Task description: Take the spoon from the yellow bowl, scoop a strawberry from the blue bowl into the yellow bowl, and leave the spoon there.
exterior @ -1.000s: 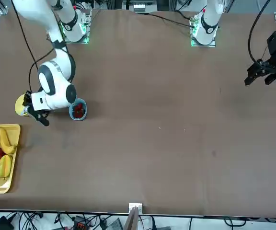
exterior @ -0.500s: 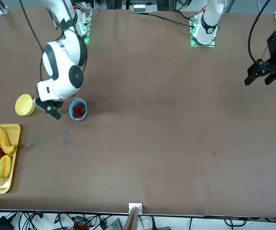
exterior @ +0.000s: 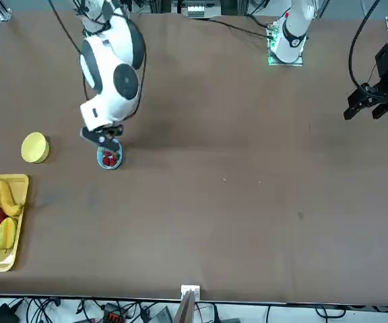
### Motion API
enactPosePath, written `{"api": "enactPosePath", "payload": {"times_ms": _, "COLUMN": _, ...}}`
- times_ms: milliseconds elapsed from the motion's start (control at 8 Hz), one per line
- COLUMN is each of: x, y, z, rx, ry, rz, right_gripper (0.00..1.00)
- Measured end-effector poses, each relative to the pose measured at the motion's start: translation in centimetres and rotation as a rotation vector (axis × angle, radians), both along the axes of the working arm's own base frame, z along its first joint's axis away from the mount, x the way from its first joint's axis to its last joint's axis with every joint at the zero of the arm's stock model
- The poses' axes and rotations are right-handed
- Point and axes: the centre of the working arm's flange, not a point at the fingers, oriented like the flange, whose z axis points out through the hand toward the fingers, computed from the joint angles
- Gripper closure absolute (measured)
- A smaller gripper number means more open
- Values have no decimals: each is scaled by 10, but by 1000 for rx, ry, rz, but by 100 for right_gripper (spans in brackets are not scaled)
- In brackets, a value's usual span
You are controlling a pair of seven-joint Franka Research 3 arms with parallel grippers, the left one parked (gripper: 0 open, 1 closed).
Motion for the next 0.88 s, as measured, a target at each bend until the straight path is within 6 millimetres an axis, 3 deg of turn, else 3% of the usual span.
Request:
{"api": "enactPosePath", "payload": {"times_ms": 500, "x": 4, "y": 7, "z": -23, "rx": 34, "ry": 15, "rz": 31, "right_gripper": 89}}
{"api": "enactPosePath", "payload": {"times_ms": 875, "x": 8, "y": -3, "z": -45, "rx": 41, "ry": 31, "rz": 31, "right_gripper": 89}}
